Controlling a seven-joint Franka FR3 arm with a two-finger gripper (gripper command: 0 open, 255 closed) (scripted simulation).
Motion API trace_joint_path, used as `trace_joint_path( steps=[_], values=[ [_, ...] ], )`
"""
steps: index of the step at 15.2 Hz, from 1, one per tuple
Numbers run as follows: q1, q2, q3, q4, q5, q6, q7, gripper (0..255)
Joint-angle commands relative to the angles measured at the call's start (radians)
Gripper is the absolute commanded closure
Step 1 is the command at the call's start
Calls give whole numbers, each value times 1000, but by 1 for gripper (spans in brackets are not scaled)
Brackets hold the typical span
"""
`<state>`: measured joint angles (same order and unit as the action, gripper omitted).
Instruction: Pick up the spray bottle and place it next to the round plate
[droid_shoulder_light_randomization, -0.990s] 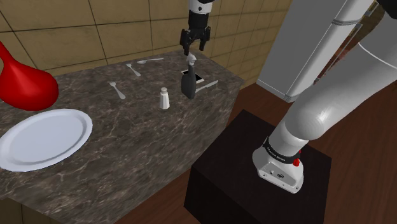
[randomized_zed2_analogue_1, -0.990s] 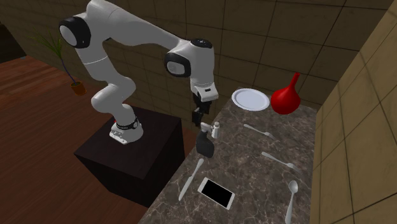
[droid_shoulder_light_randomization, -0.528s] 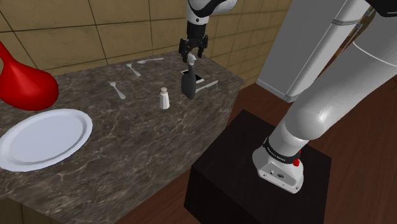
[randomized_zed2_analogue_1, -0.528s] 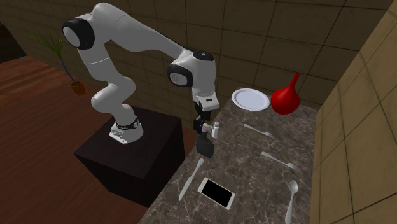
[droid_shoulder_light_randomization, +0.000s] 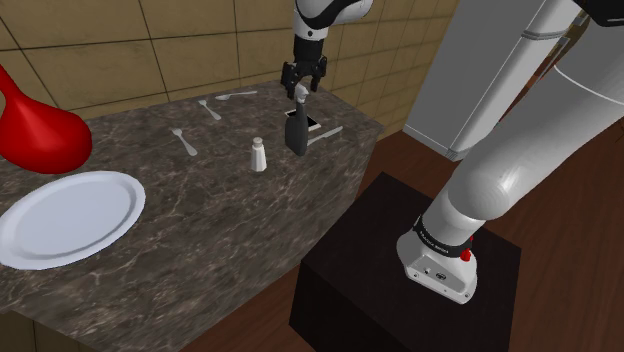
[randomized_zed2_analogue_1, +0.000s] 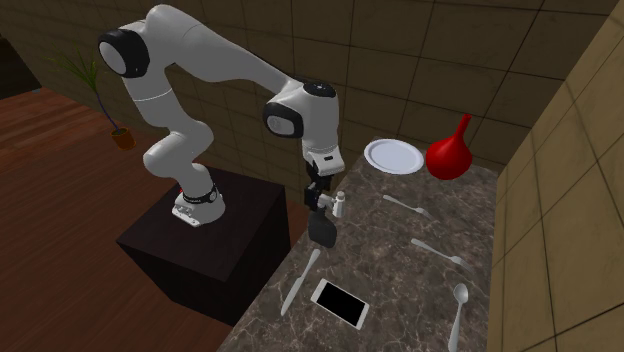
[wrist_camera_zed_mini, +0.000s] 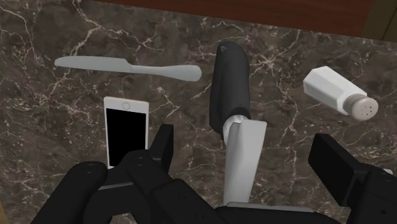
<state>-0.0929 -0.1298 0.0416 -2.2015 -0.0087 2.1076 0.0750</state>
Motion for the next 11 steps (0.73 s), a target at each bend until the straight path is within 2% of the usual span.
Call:
trace_joint_path(
  steps=[1,11],
  values=[
    [0,0,0,0,0,0,0,255],
    [0,-5,0,9,0,-13,0,255]
  ],
)
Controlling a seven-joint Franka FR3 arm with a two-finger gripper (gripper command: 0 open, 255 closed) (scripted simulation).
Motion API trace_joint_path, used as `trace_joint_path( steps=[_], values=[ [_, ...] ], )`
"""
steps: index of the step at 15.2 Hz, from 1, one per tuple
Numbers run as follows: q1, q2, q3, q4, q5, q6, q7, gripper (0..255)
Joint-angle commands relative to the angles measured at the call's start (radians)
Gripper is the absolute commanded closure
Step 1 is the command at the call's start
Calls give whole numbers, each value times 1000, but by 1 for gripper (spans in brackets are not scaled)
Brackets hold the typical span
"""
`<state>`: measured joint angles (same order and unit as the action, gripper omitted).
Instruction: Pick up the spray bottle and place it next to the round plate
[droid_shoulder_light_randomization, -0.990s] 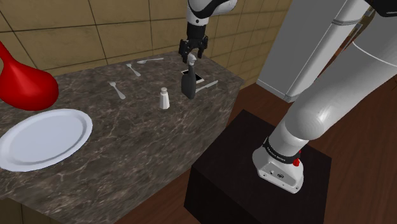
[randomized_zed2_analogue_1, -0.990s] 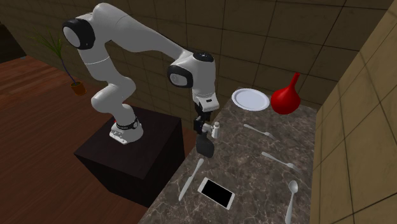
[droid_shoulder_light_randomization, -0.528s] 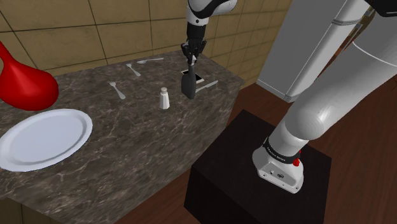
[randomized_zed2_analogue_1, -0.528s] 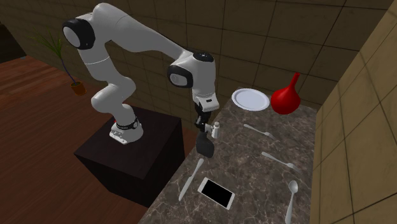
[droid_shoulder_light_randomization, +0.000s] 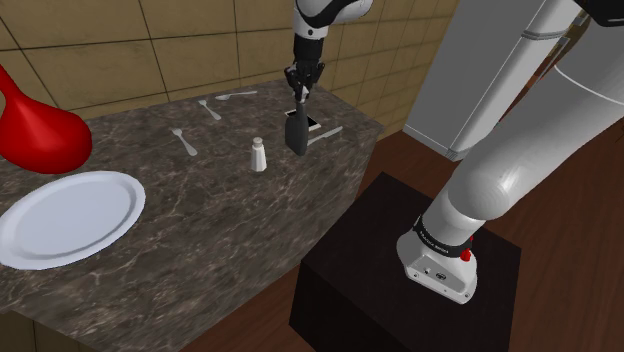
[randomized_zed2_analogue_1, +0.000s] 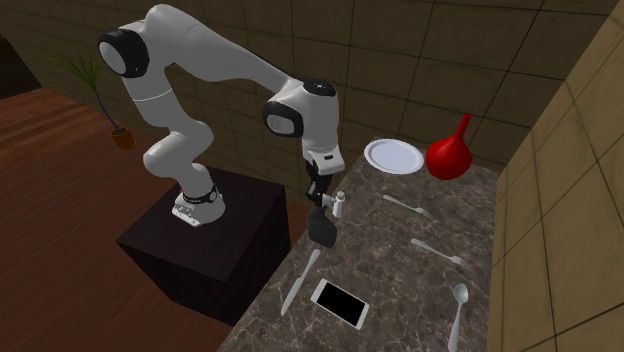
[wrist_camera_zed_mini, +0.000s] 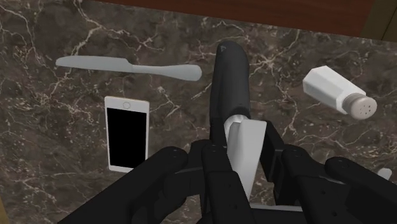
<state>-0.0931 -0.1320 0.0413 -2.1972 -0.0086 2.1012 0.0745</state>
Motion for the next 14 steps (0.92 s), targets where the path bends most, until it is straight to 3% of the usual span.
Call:
trace_joint_path(
  steps=[1,14],
  values=[
    [0,-7,0,13,0,-20,0,255],
    [0,-43,-1,152,3,-195,-3,255]
  ],
)
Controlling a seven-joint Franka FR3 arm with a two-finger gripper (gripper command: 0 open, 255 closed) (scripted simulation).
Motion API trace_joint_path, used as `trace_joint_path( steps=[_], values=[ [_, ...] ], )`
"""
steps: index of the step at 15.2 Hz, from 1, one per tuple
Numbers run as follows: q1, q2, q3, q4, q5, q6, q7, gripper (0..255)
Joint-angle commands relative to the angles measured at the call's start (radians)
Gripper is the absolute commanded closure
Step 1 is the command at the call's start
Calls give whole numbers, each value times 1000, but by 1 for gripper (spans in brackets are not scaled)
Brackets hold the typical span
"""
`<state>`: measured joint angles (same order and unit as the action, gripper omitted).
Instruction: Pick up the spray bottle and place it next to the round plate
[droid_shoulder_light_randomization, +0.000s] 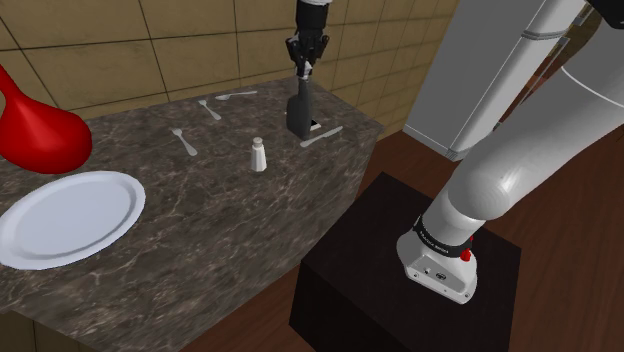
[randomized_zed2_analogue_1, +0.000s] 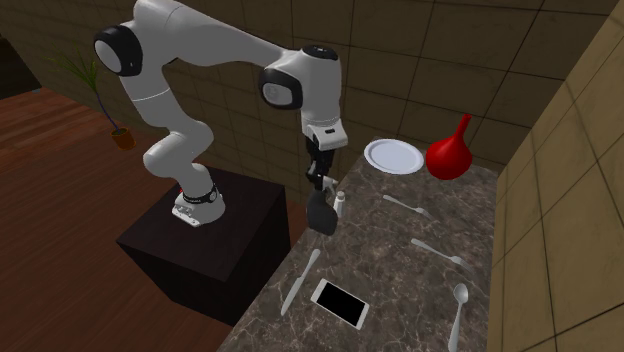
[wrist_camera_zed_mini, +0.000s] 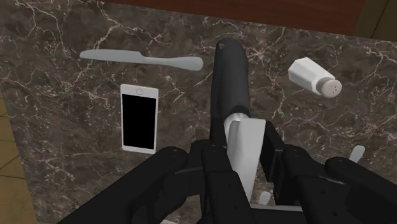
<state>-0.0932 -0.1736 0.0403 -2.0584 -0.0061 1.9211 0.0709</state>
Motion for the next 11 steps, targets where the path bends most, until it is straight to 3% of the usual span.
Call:
trace_joint_path(
  steps=[1,11],
  values=[
    [0,-3,0,25,0,-28,0,255],
    [0,-4,0,158,0,-163,-1,255]
  ],
)
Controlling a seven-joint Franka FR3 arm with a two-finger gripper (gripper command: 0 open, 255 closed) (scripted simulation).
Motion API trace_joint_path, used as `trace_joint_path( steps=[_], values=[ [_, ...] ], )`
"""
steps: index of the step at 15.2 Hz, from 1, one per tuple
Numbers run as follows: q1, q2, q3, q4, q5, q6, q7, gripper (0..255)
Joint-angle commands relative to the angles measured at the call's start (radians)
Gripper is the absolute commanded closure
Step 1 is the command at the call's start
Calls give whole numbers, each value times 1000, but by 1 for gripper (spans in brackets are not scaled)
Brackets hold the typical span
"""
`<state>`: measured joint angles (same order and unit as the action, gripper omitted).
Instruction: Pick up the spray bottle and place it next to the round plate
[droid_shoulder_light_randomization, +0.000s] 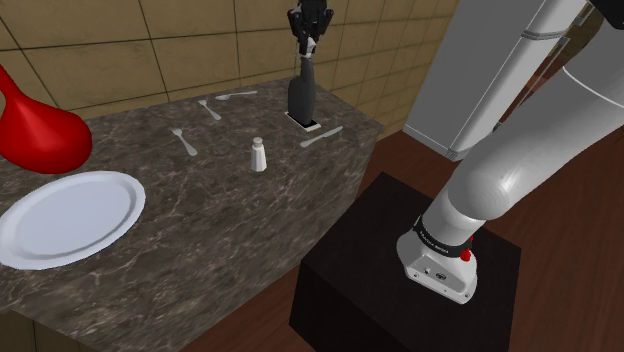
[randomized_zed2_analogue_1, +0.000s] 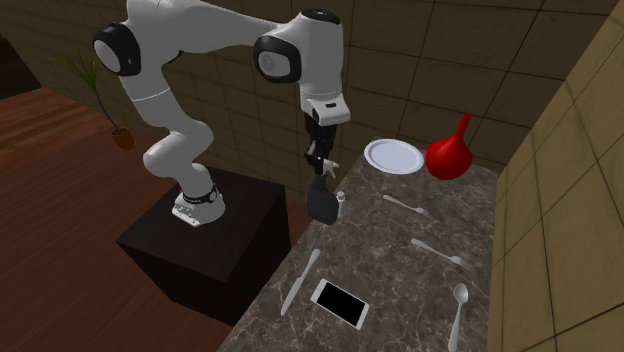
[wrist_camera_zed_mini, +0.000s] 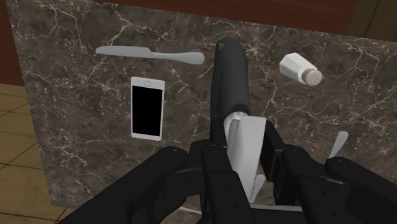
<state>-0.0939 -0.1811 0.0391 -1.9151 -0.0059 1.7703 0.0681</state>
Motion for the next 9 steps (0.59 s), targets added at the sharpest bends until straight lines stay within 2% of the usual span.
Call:
trace_joint_path(
  steps=[1,9],
  values=[
    [1,4,1,29,0,-26,1,255],
    [0,21,1,156,-1,-135,1,255]
  ],
)
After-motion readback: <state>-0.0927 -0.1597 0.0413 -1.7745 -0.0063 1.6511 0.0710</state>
